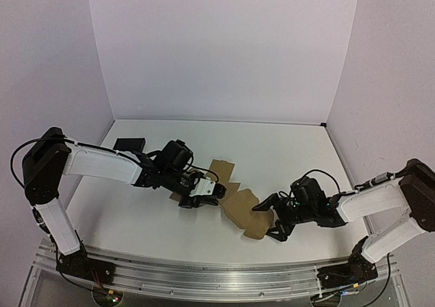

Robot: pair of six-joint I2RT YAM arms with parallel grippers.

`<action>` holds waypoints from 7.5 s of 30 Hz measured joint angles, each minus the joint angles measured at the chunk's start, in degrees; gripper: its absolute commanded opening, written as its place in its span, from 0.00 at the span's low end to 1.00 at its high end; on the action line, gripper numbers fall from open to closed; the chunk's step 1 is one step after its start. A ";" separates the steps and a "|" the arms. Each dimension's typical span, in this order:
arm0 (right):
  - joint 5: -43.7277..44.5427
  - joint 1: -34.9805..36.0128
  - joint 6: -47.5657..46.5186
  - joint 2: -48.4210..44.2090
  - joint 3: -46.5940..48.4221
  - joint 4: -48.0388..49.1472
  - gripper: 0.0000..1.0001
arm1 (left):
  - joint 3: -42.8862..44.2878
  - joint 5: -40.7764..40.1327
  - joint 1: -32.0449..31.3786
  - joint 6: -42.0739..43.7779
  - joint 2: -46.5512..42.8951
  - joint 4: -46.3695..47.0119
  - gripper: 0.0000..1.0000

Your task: Fold the paper box

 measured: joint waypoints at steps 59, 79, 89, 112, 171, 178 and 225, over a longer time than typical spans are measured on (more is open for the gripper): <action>2.03 0.04 -25.76 6.54 48.19 -52.53 0.00 | 4.24 5.94 8.72 17.73 4.05 -34.24 0.90; 1.74 0.53 -27.38 8.61 53.23 -54.49 0.00 | 8.28 8.21 8.63 14.47 5.78 -39.16 0.00; 0.31 1.64 -28.64 12.07 57.30 -55.12 0.00 | 15.06 13.41 7.81 10.95 5.90 -43.41 0.00; -5.16 2.80 -23.40 9.30 52.15 -32.56 0.00 | 20.09 22.59 9.81 11.92 6.16 -50.95 0.00; -16.41 -3.76 -34.76 8.89 9.51 -0.20 0.09 | 19.51 25.40 14.66 -3.78 12.85 -47.82 0.00; -17.52 -3.69 -37.52 8.95 10.05 -3.63 0.29 | 21.29 24.62 14.64 -7.68 14.31 -45.48 0.00; -2.85 -3.31 -45.99 38.65 61.39 -34.75 0.91 | 24.62 21.24 14.62 -8.89 18.43 -44.08 0.00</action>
